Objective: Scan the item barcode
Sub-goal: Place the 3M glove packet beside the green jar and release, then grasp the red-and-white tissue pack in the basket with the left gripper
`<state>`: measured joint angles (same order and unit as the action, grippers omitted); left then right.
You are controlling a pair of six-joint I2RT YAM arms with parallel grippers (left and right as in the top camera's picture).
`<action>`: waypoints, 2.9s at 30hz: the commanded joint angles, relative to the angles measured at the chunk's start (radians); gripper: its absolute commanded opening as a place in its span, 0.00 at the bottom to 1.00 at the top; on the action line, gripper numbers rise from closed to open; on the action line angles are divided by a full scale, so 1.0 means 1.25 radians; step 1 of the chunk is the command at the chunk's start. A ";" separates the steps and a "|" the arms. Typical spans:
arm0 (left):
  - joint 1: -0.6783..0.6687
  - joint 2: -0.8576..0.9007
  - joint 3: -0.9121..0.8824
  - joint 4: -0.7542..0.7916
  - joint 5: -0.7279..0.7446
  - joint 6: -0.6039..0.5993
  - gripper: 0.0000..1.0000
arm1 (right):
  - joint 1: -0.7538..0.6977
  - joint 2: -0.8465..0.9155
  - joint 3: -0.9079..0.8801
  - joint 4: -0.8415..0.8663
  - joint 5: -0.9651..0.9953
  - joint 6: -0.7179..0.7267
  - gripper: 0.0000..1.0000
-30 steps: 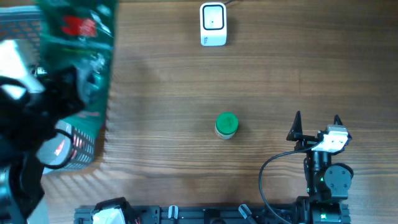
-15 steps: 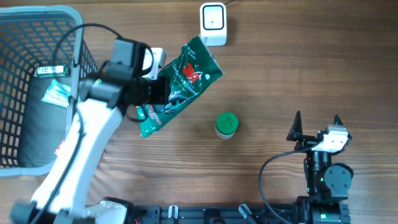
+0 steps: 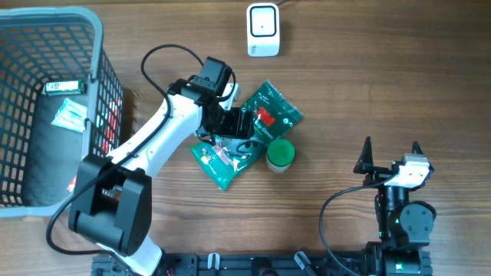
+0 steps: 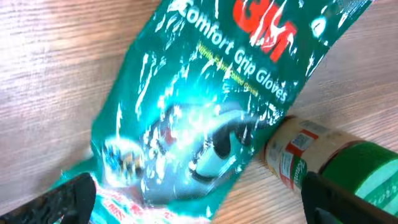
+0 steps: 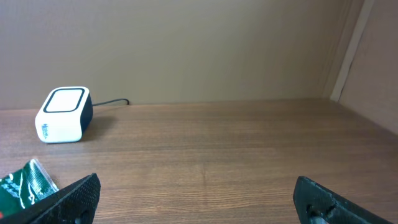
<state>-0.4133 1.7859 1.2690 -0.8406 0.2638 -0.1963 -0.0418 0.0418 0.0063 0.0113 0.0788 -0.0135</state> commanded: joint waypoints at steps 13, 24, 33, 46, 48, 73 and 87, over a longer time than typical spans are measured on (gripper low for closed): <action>0.227 -0.329 0.427 -0.146 -0.562 -0.280 1.00 | -0.001 -0.003 -0.001 0.002 -0.009 -0.009 1.00; 0.602 -0.199 0.427 -0.394 -0.562 -0.595 1.00 | -0.001 -0.003 -0.001 0.002 -0.010 -0.009 1.00; 0.659 0.024 0.424 -0.508 -0.441 -0.595 1.00 | -0.001 -0.003 -0.001 0.002 -0.009 -0.009 1.00; 0.721 0.101 0.150 -0.369 -0.462 -0.609 1.00 | -0.001 -0.003 -0.001 0.002 -0.010 -0.009 1.00; 0.740 0.101 0.120 -0.339 -0.462 -0.609 1.00 | -0.001 -0.003 -0.001 0.002 -0.009 -0.009 1.00; 0.751 0.100 -0.006 -0.249 -0.432 -0.609 0.04 | -0.001 -0.003 -0.001 0.002 -0.010 -0.009 1.00; 0.746 0.079 0.922 -0.675 -0.063 -0.579 0.04 | -0.001 -0.003 -0.001 0.002 -0.010 -0.009 1.00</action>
<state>0.5194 1.9209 2.2528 -1.6691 -0.1108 -0.9470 -0.0418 0.0418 0.0063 0.0116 0.0788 -0.0135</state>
